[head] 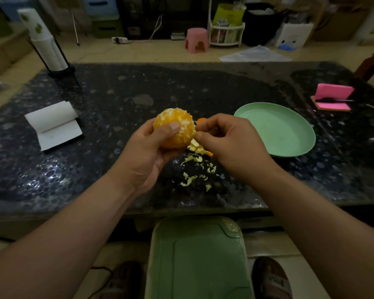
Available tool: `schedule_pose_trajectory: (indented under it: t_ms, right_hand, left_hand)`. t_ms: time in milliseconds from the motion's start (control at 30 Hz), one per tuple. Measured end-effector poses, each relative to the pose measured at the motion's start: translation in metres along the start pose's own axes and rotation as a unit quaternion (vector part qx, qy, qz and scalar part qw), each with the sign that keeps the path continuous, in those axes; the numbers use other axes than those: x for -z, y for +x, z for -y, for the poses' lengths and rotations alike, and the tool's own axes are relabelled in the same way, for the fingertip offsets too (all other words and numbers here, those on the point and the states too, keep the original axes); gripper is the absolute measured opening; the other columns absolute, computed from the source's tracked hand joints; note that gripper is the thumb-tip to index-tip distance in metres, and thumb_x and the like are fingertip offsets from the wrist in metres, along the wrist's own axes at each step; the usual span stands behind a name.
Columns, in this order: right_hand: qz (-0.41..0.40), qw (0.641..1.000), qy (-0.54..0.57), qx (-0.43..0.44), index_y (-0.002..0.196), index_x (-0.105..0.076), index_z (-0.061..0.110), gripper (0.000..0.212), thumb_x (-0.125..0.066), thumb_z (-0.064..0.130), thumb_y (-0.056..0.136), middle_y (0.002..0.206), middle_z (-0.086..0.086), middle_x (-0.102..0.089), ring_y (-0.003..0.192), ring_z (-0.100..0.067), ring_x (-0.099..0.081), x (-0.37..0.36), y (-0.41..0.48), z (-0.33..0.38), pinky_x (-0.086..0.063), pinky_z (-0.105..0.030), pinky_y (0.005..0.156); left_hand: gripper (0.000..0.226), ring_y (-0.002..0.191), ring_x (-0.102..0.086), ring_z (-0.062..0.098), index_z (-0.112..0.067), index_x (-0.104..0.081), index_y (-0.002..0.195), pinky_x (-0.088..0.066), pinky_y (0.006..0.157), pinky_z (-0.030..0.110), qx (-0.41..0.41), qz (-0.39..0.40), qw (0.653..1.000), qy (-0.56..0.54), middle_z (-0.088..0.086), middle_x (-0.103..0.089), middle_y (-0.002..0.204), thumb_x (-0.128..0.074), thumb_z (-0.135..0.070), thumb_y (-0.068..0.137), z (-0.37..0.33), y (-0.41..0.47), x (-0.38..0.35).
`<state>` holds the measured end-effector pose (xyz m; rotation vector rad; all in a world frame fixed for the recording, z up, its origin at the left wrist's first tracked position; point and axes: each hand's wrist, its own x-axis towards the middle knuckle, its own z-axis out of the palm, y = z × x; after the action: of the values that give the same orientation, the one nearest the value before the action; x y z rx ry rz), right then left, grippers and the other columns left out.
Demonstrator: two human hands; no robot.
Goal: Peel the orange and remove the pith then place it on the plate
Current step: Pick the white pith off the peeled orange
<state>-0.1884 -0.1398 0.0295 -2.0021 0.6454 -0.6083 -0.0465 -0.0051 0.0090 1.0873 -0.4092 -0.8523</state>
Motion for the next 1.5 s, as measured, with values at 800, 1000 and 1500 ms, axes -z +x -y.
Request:
schedule_pose_trajectory:
  t_ms: [800, 1000, 1500]
  right_hand:
    - [-0.011, 0.997, -0.074, 0.036, 0.076, -0.068, 0.024, 0.014, -0.076, 0.017, 0.086, 0.064, 0.007, -0.064, 0.054, -0.004, -0.054, -0.003, -0.004, -0.003, -0.041, -0.015, 0.051]
    - [0.022, 0.999, -0.027, 0.026, 0.076, -0.068, 0.024, 0.015, -0.075, 0.015, 0.085, 0.066, 0.003, -0.063, 0.055, -0.005, -0.051, 0.0, -0.003, -0.002, -0.042, -0.02, 0.053]
    - [0.048, 0.997, 0.055, 0.009, 0.087, -0.073, 0.013, 0.008, -0.071, 0.008, 0.094, 0.071, -0.003, -0.068, 0.06, -0.016, -0.06, 0.008, -0.002, 0.002, -0.056, -0.039, 0.056]
  left_hand:
    - [0.057, 0.113, -0.074, 0.026, -0.015, -0.062, 0.137, -0.061, 0.086, 0.032, -0.034, -0.002, 0.994, 0.102, 0.013, -0.072, 0.129, -0.085, -0.022, 0.085, 0.002, -0.01, -0.01]
    - [0.057, 0.117, -0.073, 0.03, -0.009, -0.06, 0.14, -0.063, 0.092, 0.039, 0.012, 0.021, 0.999, 0.048, 0.017, -0.071, 0.134, -0.078, -0.021, 0.088, -0.001, -0.007, -0.003]
    - [0.054, 0.126, -0.069, 0.035, -0.001, -0.059, 0.14, -0.063, 0.092, 0.04, 0.082, 0.067, 0.993, -0.061, 0.022, -0.068, 0.138, -0.065, -0.024, 0.091, -0.006, -0.007, 0.005]
